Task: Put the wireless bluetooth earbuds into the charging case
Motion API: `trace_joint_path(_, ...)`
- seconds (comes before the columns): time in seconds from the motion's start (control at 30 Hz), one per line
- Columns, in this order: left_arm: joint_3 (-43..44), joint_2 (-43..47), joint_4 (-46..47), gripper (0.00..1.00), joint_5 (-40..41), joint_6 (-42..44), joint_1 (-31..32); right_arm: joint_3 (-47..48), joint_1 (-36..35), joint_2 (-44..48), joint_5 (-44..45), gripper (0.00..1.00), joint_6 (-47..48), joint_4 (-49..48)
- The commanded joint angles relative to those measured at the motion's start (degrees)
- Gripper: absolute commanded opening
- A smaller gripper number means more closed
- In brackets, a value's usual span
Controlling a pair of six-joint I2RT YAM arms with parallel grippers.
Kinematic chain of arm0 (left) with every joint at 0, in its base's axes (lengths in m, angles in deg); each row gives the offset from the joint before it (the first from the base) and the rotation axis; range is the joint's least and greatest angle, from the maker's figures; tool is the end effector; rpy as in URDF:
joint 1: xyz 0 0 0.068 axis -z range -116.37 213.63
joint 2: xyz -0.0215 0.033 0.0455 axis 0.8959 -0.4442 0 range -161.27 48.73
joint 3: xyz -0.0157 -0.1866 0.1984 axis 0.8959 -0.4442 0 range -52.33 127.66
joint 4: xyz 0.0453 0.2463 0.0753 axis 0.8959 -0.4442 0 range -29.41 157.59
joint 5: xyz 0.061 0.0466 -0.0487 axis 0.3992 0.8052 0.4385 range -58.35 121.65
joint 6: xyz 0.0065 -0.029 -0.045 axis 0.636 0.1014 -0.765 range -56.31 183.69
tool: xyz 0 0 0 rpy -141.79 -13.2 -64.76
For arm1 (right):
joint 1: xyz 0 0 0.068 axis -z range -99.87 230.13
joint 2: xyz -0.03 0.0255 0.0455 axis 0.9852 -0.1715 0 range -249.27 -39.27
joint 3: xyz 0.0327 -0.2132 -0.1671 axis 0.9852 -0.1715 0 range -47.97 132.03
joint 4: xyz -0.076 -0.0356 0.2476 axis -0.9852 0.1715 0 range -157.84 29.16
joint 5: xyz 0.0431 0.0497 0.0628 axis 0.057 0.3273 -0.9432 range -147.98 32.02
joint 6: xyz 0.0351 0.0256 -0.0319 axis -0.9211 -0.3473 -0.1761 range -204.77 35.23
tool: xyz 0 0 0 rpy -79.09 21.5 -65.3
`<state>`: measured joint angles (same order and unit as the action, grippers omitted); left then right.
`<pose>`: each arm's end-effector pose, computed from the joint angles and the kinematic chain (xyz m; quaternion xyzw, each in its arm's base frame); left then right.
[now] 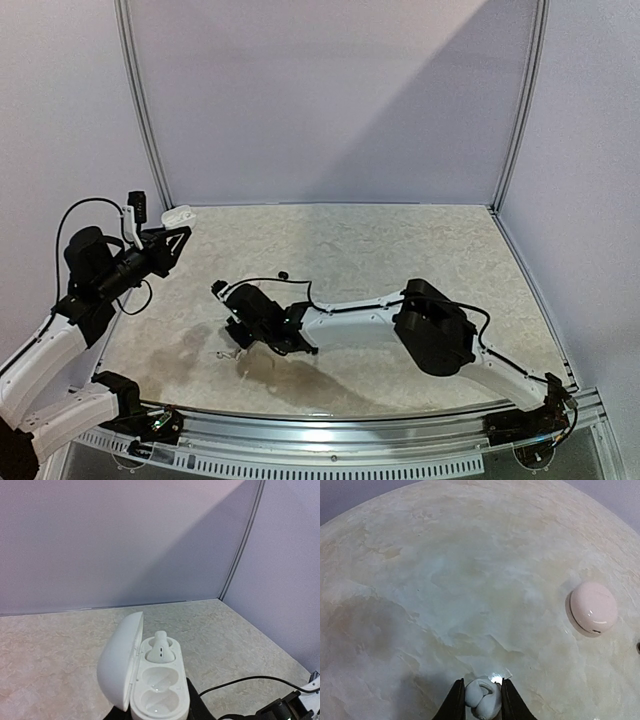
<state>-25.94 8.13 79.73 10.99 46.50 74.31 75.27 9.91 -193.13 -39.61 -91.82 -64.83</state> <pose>0.1736 -0.0456 0.2795 0.0841 0.7140 -0.2898 0.6318 0.2097 0.5497 0.0970 -0.3915 0.7807 0.1812 0.4521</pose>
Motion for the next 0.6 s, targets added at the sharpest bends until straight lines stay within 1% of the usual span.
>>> trace_joint_path(0.0,-0.19,0.37,0.15,0.0,-1.83,0.18,-0.7,-9.43,1.86,9.07,3.64,0.18,-4.68,-0.78)
trace_joint_path(0.1,0.17,-0.36,-0.61,0.0,-2.61,0.07,-0.66,-16.16,2.55,15.41,5.95,0.17,-5.57,-2.4)
trace_joint_path(0.23,0.12,-1.22,0.39,0.0,-5.53,0.53,-0.54,-23.59,3.8,22.94,8.2,0.17,-6.42,-1.94)
trace_joint_path(0.27,-0.45,-1.64,2.08,0.0,-9.05,1.29,-0.31,-28.48,4.35,27.4,10.35,0.16,-7.89,0.07)
trace_joint_path(0.4,-1.45,-1.91,3.76,0.0,-14.82,2.42,1.28,-38.39,4.77,37.19,14.59,0.15,-12.31,6.41)
trace_joint_path(0.5,-2.22,-1.8,4.74,0.0,-17.49,2.95,3.56,-47.62,5.02,43.16,16.52,0.15,-19.42,12.26)
trace_joint_path(0.57,-2.44,-1.77,5.05,0.0,-17.82,3.54,5.66,-52.6,5.0,47.91,16.92,0.14,-26.44,16.31)
